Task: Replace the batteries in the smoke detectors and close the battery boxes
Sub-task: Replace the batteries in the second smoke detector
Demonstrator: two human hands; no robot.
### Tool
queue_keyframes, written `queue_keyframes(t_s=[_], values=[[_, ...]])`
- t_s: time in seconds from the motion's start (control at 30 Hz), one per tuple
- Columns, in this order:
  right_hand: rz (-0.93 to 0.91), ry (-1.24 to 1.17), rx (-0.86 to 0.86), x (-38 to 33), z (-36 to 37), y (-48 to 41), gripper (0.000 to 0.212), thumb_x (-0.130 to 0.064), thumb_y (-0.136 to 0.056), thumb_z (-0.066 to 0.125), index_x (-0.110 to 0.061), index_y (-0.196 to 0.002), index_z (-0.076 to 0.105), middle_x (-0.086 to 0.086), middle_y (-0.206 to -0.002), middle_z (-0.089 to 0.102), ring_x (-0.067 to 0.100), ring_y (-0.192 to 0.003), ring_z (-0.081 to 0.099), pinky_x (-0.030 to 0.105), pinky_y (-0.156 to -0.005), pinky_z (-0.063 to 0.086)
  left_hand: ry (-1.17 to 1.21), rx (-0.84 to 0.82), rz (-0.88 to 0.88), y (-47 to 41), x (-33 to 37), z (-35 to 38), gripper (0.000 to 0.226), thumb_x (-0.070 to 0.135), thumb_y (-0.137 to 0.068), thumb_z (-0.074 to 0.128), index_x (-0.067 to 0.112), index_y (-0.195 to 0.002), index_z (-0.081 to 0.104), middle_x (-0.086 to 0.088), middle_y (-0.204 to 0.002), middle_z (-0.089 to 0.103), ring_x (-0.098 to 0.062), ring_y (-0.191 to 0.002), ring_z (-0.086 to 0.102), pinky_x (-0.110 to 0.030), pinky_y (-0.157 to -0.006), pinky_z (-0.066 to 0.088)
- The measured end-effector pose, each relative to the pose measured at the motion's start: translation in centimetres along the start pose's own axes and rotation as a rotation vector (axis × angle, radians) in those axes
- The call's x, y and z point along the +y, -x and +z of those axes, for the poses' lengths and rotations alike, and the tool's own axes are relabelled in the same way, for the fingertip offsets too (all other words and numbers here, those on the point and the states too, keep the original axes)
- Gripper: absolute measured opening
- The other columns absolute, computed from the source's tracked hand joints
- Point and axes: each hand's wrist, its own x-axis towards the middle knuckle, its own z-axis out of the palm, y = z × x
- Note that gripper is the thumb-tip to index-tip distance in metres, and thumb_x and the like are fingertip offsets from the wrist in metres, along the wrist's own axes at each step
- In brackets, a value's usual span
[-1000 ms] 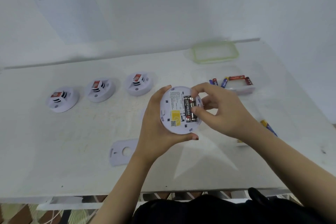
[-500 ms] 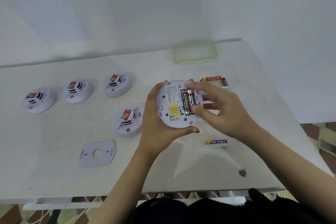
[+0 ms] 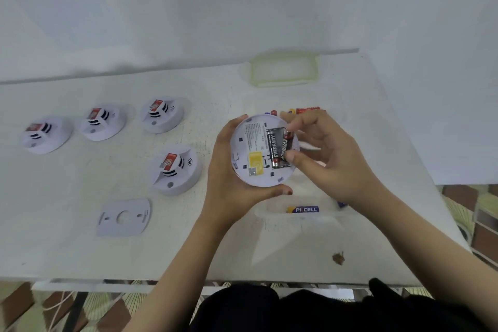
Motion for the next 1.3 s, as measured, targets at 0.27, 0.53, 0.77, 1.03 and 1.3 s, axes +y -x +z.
queue_keyframes(t_s=[0.27,0.53,0.77,1.03,1.3], values=[[-0.073,0.049,0.231,0.1,-0.7,0.4,0.017,-0.006,-0.079,0.070,-0.013,-0.093,0.062,-0.005,-0.092,0.071,0.011,-0.092,0.067,0.025,-0.088,0.049,-0.092,0.031,0.008,-0.5,-0.3,-1.1,0.110,0.027,-0.042,0.091,0.008,-0.135,0.034,0.019,-0.132,0.045,0.004,-0.123,0.047,-0.013,-0.100,0.039],[0.000,0.525,-0.096,1.7,-2.7,1.4,0.003,-0.026,-0.077,0.070,-0.028,-0.079,0.068,-0.015,-0.078,0.072,-0.011,-0.088,0.058,0.000,-0.082,0.031,-0.067,0.065,-0.022,-0.9,-0.3,-1.8,0.104,0.043,-0.039,0.086,0.036,-0.127,0.032,0.043,-0.122,0.042,0.010,-0.120,0.046,-0.010,-0.097,0.042],[-0.206,0.535,0.032,0.2,-2.1,0.2,0.047,-0.033,-0.086,0.063,-0.024,-0.131,0.054,-0.020,-0.128,0.053,-0.006,-0.119,0.049,0.014,-0.101,0.037,-0.082,-0.001,0.014,-1.2,0.8,-1.8,0.103,0.070,-0.047,0.079,0.037,-0.132,0.031,0.024,-0.132,0.042,0.001,-0.126,0.046,-0.018,-0.103,0.041],[-0.122,0.794,-0.221,-1.2,-2.4,-1.0,0.076,-0.047,-0.082,0.062,-0.025,-0.146,0.028,-0.012,-0.112,0.066,0.012,-0.094,0.062,0.026,-0.079,0.049,-0.229,-0.109,0.074,-1.3,1.4,-1.6,0.110,0.076,-0.046,0.073,0.031,-0.137,0.030,0.039,-0.130,0.039,0.004,-0.123,0.046,-0.021,-0.104,0.040],[-0.186,0.886,-0.245,-1.6,-2.7,-0.9,0.073,-0.047,-0.076,0.062,-0.012,-0.138,0.045,0.003,-0.094,0.071,0.023,-0.082,0.066,0.041,-0.067,0.053,-0.228,-0.175,0.077,-0.8,1.8,-1.2,0.110,0.063,-0.045,0.080,0.030,-0.137,0.031,0.029,-0.132,0.042,0.005,-0.123,0.045,-0.011,-0.102,0.035]])
